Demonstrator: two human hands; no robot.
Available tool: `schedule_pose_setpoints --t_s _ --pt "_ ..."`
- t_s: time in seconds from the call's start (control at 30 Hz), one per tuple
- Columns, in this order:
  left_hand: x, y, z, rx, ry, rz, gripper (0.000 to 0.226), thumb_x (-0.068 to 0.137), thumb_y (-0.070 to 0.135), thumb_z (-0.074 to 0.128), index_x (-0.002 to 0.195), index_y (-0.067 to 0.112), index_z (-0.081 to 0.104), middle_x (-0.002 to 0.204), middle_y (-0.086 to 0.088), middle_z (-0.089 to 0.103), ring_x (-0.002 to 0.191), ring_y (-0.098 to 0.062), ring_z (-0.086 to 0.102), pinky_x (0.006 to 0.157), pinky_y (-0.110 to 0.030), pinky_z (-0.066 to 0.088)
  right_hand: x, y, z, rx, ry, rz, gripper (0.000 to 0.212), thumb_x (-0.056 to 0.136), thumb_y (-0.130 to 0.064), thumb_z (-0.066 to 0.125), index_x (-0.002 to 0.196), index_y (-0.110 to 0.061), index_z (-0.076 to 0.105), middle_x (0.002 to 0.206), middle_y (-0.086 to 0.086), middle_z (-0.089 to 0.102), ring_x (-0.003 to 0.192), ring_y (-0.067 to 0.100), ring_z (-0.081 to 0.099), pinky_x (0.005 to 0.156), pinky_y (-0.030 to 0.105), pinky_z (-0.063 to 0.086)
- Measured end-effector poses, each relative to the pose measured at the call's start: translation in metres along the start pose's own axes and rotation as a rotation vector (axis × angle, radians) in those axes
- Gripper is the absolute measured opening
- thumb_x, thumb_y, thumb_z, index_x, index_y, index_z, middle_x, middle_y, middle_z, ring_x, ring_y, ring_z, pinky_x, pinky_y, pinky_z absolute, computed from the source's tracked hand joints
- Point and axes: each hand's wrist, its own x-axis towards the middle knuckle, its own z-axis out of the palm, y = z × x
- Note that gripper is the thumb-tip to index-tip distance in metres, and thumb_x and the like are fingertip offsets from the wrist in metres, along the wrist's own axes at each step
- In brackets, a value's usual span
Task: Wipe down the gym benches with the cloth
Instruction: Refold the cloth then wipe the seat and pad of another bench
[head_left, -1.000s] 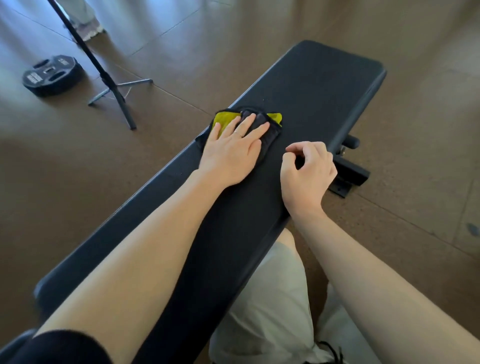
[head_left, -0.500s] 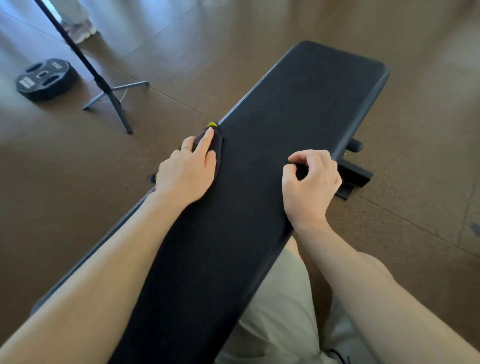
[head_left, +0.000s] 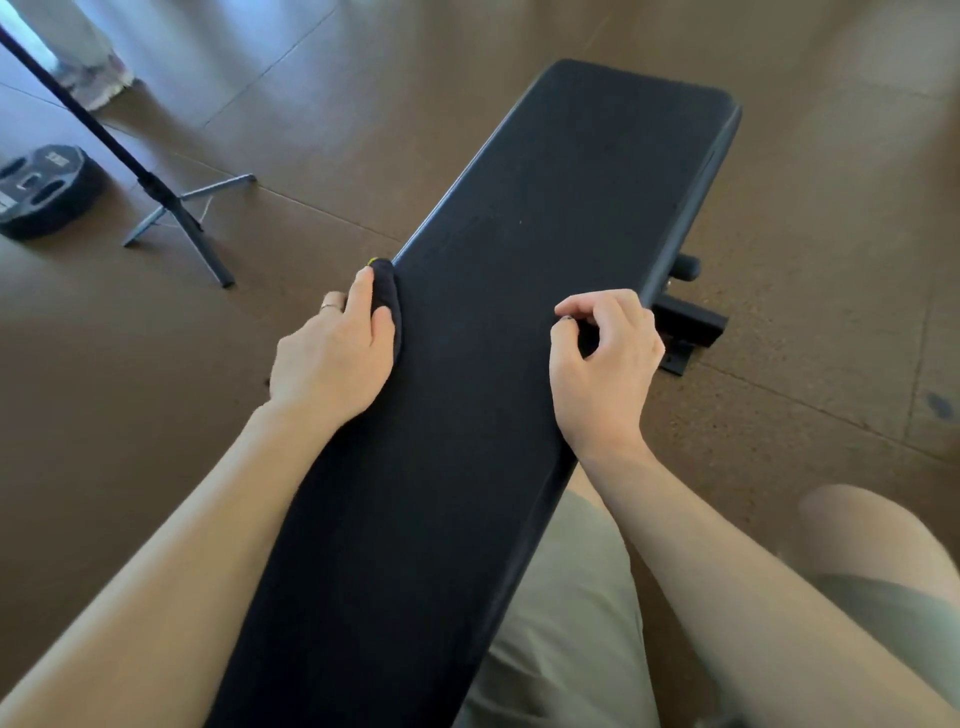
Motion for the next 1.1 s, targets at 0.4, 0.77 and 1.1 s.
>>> schedule_pose_setpoints --t_s 0.4,0.77,1.1 --pt "-0.009 0.088 0.028 0.146 -0.012 0.491 0.058 0.109 0.044 0.020 0.164 0.028 0.011 0.172 -0.004 0.006 0.156 -0.037 0.014 0.128 -0.051 0.006 0.004 0.001 -0.014 0.339 0.055 0.111 0.022 0.101 -0.019 0.046 0.099 -0.018 0.068 0.096 -0.009 0.066 0.094 0.005 0.060 0.091 0.031 0.050" --pt "-0.001 0.155 0.037 0.127 -0.056 0.555 0.058 0.109 0.047 0.016 0.164 0.032 0.005 0.173 0.000 -0.002 0.158 -0.034 0.004 0.127 -0.050 -0.001 0.094 0.039 -0.035 0.447 -0.230 0.600 0.049 0.104 -0.060 0.031 0.103 -0.022 0.063 0.088 -0.009 0.066 0.080 0.006 0.062 0.073 0.030 0.050" --pt "-0.089 0.116 0.039 0.272 -0.095 0.584 0.063 0.105 0.044 0.020 0.164 0.025 0.011 0.172 -0.008 0.007 0.153 -0.039 0.024 0.123 -0.058 0.023 0.122 0.057 -0.052 0.610 -0.448 0.735 0.063 0.104 -0.066 0.030 0.061 -0.021 0.038 0.056 -0.001 0.039 0.053 0.015 0.040 0.057 0.030 0.041"
